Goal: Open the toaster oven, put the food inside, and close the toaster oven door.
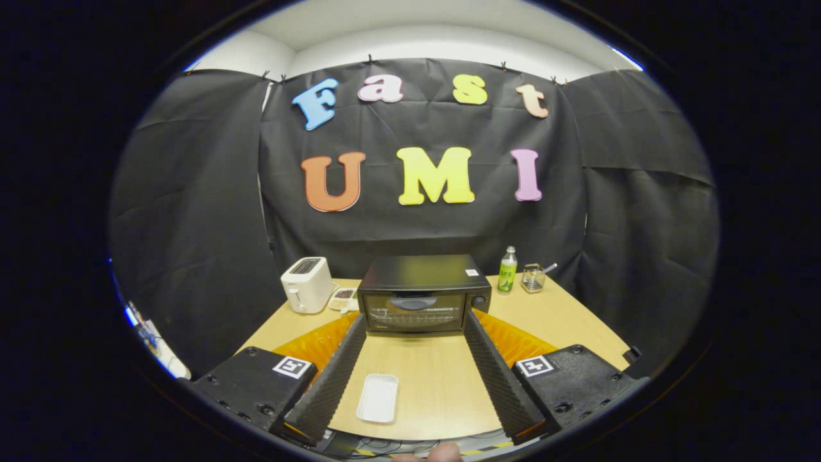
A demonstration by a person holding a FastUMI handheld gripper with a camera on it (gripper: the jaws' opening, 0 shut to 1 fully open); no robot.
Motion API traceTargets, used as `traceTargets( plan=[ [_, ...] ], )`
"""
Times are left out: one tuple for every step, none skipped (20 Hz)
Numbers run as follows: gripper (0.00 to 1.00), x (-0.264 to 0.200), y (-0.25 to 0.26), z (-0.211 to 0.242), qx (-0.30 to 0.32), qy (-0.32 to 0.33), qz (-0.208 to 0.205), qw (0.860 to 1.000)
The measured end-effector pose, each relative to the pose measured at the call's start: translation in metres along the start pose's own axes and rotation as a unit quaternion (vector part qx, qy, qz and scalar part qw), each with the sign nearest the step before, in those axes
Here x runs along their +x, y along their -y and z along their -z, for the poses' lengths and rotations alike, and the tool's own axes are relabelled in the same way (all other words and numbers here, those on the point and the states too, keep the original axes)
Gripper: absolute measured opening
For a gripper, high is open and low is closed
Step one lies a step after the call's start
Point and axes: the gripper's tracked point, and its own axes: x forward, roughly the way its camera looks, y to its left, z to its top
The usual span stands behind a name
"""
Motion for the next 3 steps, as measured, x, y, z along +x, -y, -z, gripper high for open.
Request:
traceTargets(
  plan=[
    [1.0, 0.0005, -0.0023, -0.0007, 0.002, 0.0, -0.003, 1.0],
    [1.0, 0.0005, -0.0026, -0.0021, 0.001, 0.002, -0.003, 1.0],
    [1.0, 0.0002, -0.003, -0.0028, 0.0, 0.004, -0.002, 1.0]
  ],
)
